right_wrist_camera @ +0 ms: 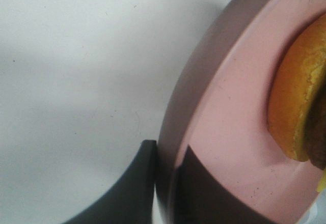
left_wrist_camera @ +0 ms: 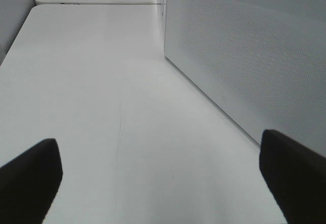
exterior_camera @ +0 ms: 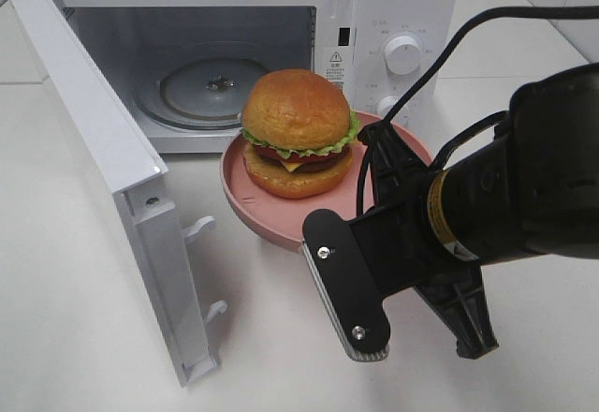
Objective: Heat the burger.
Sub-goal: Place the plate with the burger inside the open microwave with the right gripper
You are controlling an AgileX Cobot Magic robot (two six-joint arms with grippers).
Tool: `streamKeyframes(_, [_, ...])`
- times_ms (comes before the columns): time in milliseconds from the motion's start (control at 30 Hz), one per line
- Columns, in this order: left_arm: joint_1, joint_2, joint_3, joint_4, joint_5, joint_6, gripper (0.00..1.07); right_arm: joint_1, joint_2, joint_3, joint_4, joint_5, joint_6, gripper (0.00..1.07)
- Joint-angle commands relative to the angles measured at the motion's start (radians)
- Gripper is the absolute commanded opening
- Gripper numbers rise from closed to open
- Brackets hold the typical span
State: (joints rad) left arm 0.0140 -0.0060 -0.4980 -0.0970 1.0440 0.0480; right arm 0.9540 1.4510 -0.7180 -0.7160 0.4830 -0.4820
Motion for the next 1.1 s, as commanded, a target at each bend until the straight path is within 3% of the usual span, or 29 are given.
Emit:
streamKeyframes(33, [0.002,-0.025,0.002,-0.01,-0.008,-0.001,1.03,-0.044,-0.008,-0.004,0.005,-0.081,-0.103,0.04])
streamKeyframes(300, [0.002,-0.025,0.002,-0.01,-0.008,-0.001,1.03,-0.18,-0.007,-0.004,0.224,-0.17,-0.485,0.0])
streamKeyframes(367, [0.002,-0.025,0.002,-0.01,-0.008,-0.001,1.03,-0.222,-0.007,-0.004,0.339,-0.211,-0.657,0.0])
streamKeyframes(600, [0.002,-0.025,0.002,-0.01,-0.008,-0.001,1.03,-0.288,-0.007,-0.005,0.536,-0.25,-0.951,0.0])
streamKeyframes(833, [0.002,-0.025,0.002,-0.01,-0.008,-0.001,1.03,-0.351,-0.007,-0.005,0.837,-0.248,-1.337,0.0])
streamKeyframes(1100, [0.002,-0.025,0.002,-0.01,-0.008,-0.001,1.03,-0.361,-0.003,-0.005,0.875,-0.255,-1.374,0.0])
